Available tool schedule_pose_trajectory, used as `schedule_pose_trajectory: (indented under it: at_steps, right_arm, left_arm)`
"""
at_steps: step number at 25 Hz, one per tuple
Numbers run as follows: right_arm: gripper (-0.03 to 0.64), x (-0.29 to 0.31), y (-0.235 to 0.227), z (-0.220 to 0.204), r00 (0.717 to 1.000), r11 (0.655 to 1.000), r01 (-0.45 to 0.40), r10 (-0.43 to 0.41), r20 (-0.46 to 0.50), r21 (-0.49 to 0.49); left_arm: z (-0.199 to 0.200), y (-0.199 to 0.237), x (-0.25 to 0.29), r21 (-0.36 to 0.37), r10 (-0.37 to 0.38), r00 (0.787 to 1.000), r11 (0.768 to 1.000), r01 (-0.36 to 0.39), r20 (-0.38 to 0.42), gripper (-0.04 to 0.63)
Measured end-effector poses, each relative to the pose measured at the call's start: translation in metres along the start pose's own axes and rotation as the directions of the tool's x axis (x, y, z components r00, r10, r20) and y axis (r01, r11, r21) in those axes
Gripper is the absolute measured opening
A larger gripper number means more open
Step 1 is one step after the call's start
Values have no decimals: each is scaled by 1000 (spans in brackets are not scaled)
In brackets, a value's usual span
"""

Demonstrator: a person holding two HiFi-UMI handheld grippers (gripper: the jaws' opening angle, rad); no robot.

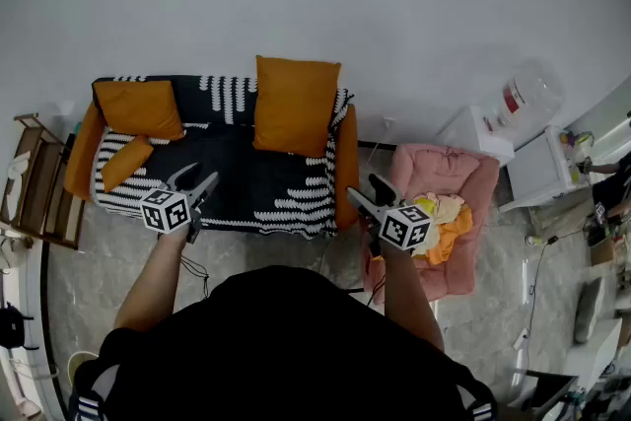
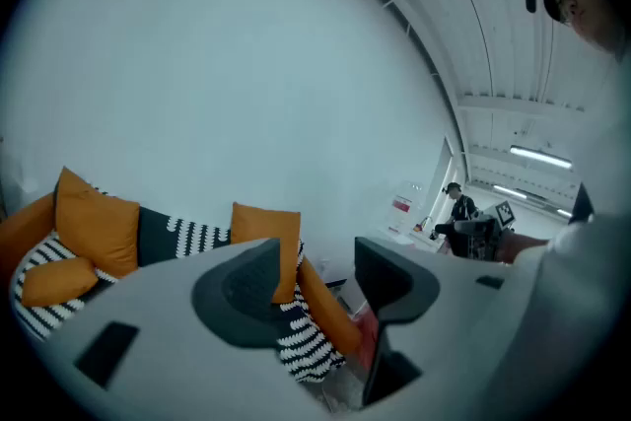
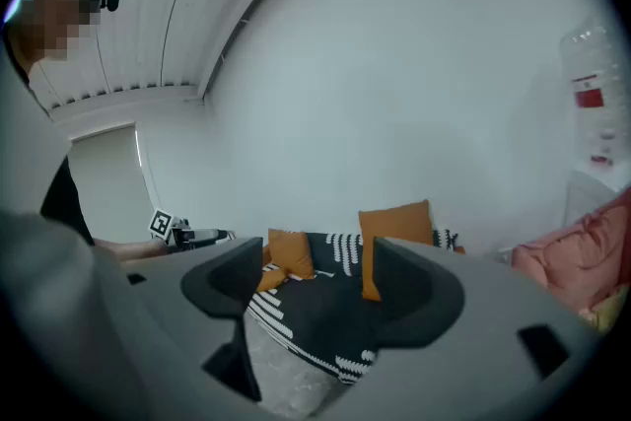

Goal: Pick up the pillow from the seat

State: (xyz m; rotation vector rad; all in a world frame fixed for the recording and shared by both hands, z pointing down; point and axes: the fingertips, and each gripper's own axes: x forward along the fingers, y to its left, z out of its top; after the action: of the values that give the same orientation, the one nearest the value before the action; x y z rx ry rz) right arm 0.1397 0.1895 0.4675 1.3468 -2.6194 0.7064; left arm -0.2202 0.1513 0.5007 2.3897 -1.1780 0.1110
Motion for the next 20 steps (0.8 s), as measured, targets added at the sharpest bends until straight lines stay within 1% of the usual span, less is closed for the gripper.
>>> schedule_pose_trajectory:
  at_steps: [5, 9, 15, 20]
  right_arm:
    - [347, -4, -21, 11, 999, 999, -37, 37, 14, 5]
    - [364, -8, -34, 13, 997, 997, -64, 62, 44, 42]
    - [367, -15, -58, 10, 997, 996, -75, 74, 29, 40]
    - [367, -16, -66, 4, 995, 994, -98, 98, 5, 40]
  left_arm:
    - [-2, -23, 13, 2, 7, 1000, 1000, -7, 14, 242]
    - [-1, -32, 21, 0, 15, 1000, 1000, -15, 16, 242]
    - [-4, -42, 34, -19, 34, 999, 999, -34, 28, 242]
    - [-7, -56, 45, -27, 27, 999, 999, -26, 38, 242]
